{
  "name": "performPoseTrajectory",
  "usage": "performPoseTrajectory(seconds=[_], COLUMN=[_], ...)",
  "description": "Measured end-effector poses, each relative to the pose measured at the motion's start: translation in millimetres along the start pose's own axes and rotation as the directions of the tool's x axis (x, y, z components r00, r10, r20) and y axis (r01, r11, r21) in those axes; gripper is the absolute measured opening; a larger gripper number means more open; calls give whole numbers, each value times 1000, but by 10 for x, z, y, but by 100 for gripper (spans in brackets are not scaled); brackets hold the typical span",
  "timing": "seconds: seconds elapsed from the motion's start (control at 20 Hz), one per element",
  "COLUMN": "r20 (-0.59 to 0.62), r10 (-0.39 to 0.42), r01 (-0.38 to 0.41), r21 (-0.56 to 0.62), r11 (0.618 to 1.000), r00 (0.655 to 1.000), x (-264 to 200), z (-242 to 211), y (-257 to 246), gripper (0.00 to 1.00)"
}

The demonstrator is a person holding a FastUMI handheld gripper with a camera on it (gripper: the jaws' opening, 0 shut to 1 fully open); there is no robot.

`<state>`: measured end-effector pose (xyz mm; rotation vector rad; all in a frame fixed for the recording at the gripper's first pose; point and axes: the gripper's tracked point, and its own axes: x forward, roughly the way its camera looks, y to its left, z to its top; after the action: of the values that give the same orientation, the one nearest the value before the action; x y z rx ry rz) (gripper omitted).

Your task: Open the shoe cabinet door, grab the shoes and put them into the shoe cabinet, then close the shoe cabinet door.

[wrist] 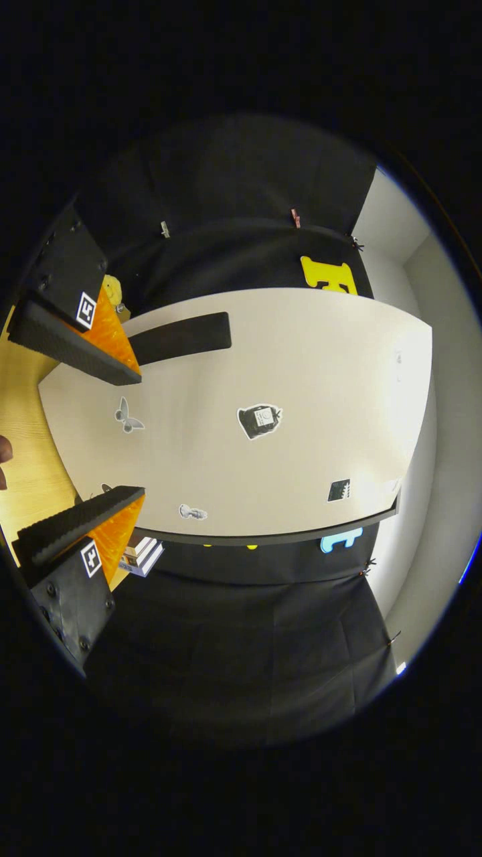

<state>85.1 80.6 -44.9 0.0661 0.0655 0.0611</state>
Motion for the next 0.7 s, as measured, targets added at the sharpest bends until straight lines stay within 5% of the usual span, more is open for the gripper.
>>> performPoseTrajectory(seconds=[0.7], r20=[47], r10=[-33], r01=[33], r21=[6], r11=[999], r00=[998], x=[65], z=[170], y=[-101], gripper=[98])
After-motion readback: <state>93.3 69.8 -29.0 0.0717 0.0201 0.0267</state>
